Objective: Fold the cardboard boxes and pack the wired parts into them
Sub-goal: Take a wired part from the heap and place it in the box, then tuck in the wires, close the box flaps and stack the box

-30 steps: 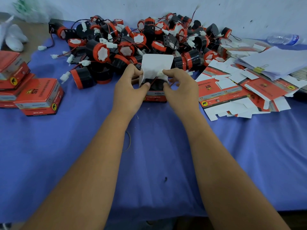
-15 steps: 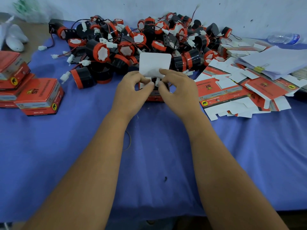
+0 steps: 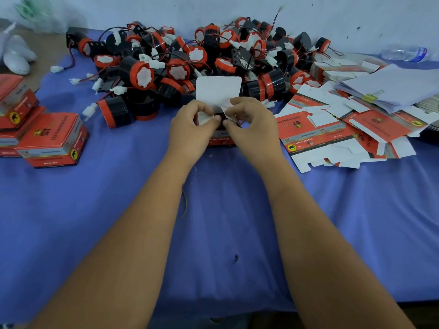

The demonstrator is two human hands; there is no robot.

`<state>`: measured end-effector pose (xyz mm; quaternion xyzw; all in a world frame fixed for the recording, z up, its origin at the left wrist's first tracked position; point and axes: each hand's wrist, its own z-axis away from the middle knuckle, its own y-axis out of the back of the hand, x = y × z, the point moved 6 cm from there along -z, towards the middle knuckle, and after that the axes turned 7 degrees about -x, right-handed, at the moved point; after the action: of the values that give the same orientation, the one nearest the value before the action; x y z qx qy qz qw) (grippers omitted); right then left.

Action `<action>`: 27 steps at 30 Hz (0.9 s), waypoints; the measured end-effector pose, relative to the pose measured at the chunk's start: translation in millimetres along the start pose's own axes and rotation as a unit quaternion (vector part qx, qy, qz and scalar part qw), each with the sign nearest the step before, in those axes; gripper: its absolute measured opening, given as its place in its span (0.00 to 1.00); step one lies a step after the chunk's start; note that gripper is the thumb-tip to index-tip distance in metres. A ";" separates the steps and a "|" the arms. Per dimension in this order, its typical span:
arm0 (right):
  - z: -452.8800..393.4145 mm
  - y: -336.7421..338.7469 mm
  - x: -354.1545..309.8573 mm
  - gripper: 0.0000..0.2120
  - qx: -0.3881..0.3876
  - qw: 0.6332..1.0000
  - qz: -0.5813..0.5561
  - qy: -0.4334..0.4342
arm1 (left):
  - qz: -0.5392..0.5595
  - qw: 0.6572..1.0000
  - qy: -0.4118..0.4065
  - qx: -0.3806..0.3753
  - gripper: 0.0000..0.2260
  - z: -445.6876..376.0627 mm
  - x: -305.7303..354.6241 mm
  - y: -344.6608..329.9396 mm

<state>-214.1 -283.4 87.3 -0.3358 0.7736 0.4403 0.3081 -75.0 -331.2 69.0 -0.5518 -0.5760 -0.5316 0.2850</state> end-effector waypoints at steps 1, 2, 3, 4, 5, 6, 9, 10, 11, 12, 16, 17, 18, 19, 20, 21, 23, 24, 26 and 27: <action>0.5 -0.3 0.1 0.06 0.002 1.000 0.001 -0.002 | 0.008 1.000 0.003 0.002 0.06 0.1 -0.8 0.2; 0.9 0.0 0.2 0.05 0.004 1.000 -0.001 -0.005 | 0.016 1.000 0.009 0.004 0.05 -0.1 -2.1 0.3; 1.2 0.8 0.0 0.04 0.004 1.000 -0.005 -0.008 | 0.029 0.999 0.017 0.004 0.05 -0.7 -3.9 0.2; 1.5 2.3 -0.2 0.05 0.004 1.000 -0.011 -0.011 | 0.050 0.998 0.027 0.002 0.04 -1.2 -5.7 0.2; 1.7 3.6 -0.8 0.06 0.002 1.000 -0.019 -0.011 | 0.076 0.996 0.037 -0.001 0.04 -1.6 -7.3 0.0; 2.2 4.5 -1.4 0.06 -0.003 1.000 -0.029 -0.010 | 0.098 0.994 0.044 -0.003 0.04 -2.0 -8.5 0.1; 5.1 4.9 -2.2 0.09 -0.023 0.999 -0.047 -0.014 | 0.073 0.997 0.035 -0.006 0.03 -2.7 -8.2 0.2; 6.3 4.6 -2.1 0.10 -0.029 0.998 -0.049 -0.013 | 0.050 0.998 0.028 -0.006 0.02 -2.6 -7.2 0.0; 7.8 3.9 -2.1 0.11 -0.032 0.998 -0.049 -0.010 | 0.033 0.999 0.022 -0.005 0.02 -2.5 -6.7 -0.4; 9.0 3.5 -2.1 0.11 -0.034 0.998 -0.046 -0.008 | 0.024 1.000 0.020 -0.005 0.01 -2.3 -6.3 -0.7; 11.2 3.2 -1.7 0.12 -0.008 1.000 -0.030 0.000 | 0.023 1.000 0.017 -0.008 0.03 -1.9 -6.1 0.7; 11.6 4.6 -0.8 0.13 0.013 1.000 -0.028 -0.002 | 0.027 0.999 0.018 -0.010 0.03 -1.9 -6.3 0.8; 12.3 7.3 -0.2 0.14 0.039 0.999 -0.023 -0.004 | 0.037 0.999 0.021 -0.012 0.03 -1.9 -6.5 0.9; 13.2 10.5 -0.8 0.15 0.065 0.998 -0.013 0.002 | 0.050 0.998 0.026 -0.015 0.04 -1.8 -6.8 0.8; 14.1 14.2 -3.6 0.17 0.087 0.996 0.008 0.018 | 0.066 0.997 0.031 -0.017 0.05 -1.7 -7.1 0.9; 15.1 17.2 -8.6 0.18 0.105 0.992 0.045 0.046 | 0.083 0.996 0.037 -0.020 0.06 -1.7 -7.7 1.2; 16.3 19.5 -21.9 0.18 0.128 0.974 0.148 0.113 | 0.121 0.991 0.041 -0.029 0.07 -1.8 -7.3 3.1; 16.5 18.4 -27.2 0.17 0.131 0.962 0.196 0.136 | 0.135 0.989 0.038 -0.037 0.08 -1.6 -6.1 4.2; 14.9 14.1 -32.6 0.14 0.111 0.945 0.272 0.147 | 0.142 0.988 0.030 -0.059 0.12 -1.4 -3.3 5.6; 13.1 11.5 -31.8 0.13 0.087 0.939 0.304 0.134 | 0.139 0.987 0.031 -0.067 0.14 -1.7 -3.4 5.6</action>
<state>-202.3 -259.5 111.9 -0.1127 0.9082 0.3947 0.0814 -69.4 -334.9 68.1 -0.6279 -0.4475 -0.5409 0.3360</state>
